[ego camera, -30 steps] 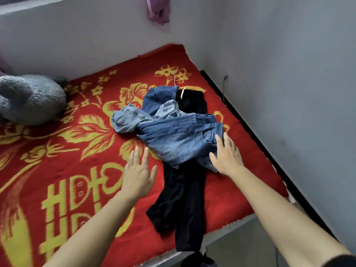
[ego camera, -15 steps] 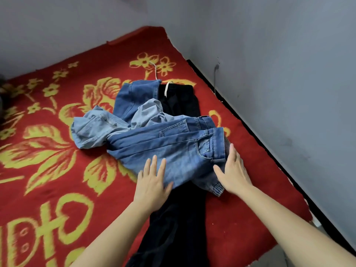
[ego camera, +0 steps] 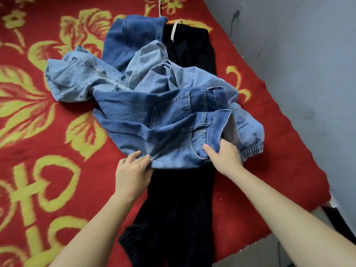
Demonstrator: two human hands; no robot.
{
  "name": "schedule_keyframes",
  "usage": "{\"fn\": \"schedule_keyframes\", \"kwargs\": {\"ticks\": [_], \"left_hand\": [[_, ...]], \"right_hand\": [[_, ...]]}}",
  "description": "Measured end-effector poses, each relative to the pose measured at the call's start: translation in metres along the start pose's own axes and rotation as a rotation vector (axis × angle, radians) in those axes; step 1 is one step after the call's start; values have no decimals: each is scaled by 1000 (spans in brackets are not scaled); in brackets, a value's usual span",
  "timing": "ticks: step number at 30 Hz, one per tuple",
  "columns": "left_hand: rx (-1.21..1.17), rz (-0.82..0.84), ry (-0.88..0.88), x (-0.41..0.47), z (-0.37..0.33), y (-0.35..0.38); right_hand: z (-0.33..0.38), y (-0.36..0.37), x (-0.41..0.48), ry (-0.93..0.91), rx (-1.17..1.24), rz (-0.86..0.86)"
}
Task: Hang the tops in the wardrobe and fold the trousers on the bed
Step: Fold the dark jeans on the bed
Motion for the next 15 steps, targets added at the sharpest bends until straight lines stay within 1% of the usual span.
{"fn": "schedule_keyframes", "kwargs": {"ticks": [2, 3, 5, 6, 7, 8, 10, 12, 13, 15], "left_hand": [[23, 25, -97, -35, 28, -2], [46, 71, -174, -51, 44, 1], [95, 233, -354, -84, 80, 14], [116, 314, -460, -101, 98, 19], [111, 358, -577, -118, 115, 22], [67, 360, -679, -133, 128, 21], [-48, 276, -808, -150, 138, 15], [-149, 155, -810, -145, 124, 8], [-201, 89, -764, -136, 111, 5], [-275, -43, -581, -106, 70, -5]], "right_hand": [[-2, 39, -30, -12, -76, 188], [-4, 59, -46, -7, -85, 283], [-9, 94, -78, -8, -71, 435], [-10, 107, -90, -27, -54, 474], [-11, 114, -100, -47, -48, 486], [-13, 117, -106, -57, -53, 482], [-16, 113, -111, -48, -19, 435], [-18, 105, -109, -46, 43, 378], [-19, 100, -109, -52, 44, 365], [-20, 94, -108, -90, -51, 393]]}}
Point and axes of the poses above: each hand's wrist, its own x-axis towards the middle knuckle, its own y-axis out of the palm, z = x × y, the point moved 7 cm from there along x, towards the middle knuckle, and after that the axes turned 2 degrees about -y, right-handed, at the moved point
